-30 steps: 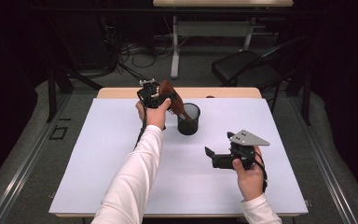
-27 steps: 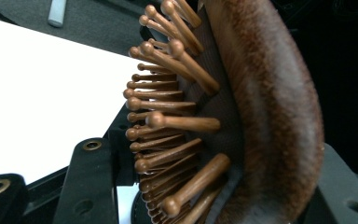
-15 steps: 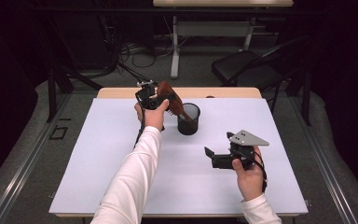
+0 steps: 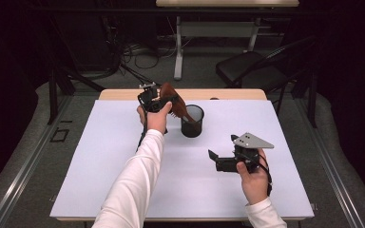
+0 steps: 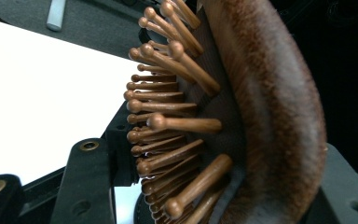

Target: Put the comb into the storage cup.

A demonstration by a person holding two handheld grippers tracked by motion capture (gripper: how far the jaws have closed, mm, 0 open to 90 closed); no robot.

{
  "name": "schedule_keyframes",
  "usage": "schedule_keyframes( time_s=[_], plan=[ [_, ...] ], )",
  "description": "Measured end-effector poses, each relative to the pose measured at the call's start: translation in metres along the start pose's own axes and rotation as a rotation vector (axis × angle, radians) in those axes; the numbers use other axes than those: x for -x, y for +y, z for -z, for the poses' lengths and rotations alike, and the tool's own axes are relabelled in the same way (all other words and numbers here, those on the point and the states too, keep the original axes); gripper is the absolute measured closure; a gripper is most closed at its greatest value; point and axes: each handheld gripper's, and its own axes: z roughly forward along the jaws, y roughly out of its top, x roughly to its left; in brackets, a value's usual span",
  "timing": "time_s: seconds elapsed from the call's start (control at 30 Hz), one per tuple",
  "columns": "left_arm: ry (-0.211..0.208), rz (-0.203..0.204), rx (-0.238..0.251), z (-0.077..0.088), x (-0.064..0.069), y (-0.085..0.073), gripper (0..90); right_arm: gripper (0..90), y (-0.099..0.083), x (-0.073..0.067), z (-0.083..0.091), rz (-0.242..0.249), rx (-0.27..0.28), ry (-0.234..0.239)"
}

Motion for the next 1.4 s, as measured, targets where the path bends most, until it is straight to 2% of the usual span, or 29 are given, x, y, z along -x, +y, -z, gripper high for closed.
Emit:
schedule_keyframes(
  time_s=[0.67,0.97,1.4],
  plan=[
    [0.012,-0.007,0.001,0.0003,-0.0007,0.0004,42.8,3.9,-0.0004,0.0002,-0.0004,0.002,-0.002,-0.001],
    [0.002,0.006,0.009,-0.0004,-0.0018,0.0002,38.2,4.6,-0.0006,0.0000,-0.0006,-0.003,-0.005,-0.002],
    [0.009,-0.006,0.033,0.0015,-0.0025,0.0011,30.4,4.7,-0.0010,-0.0003,-0.0013,0.002,-0.006,-0.002]
  ],
)
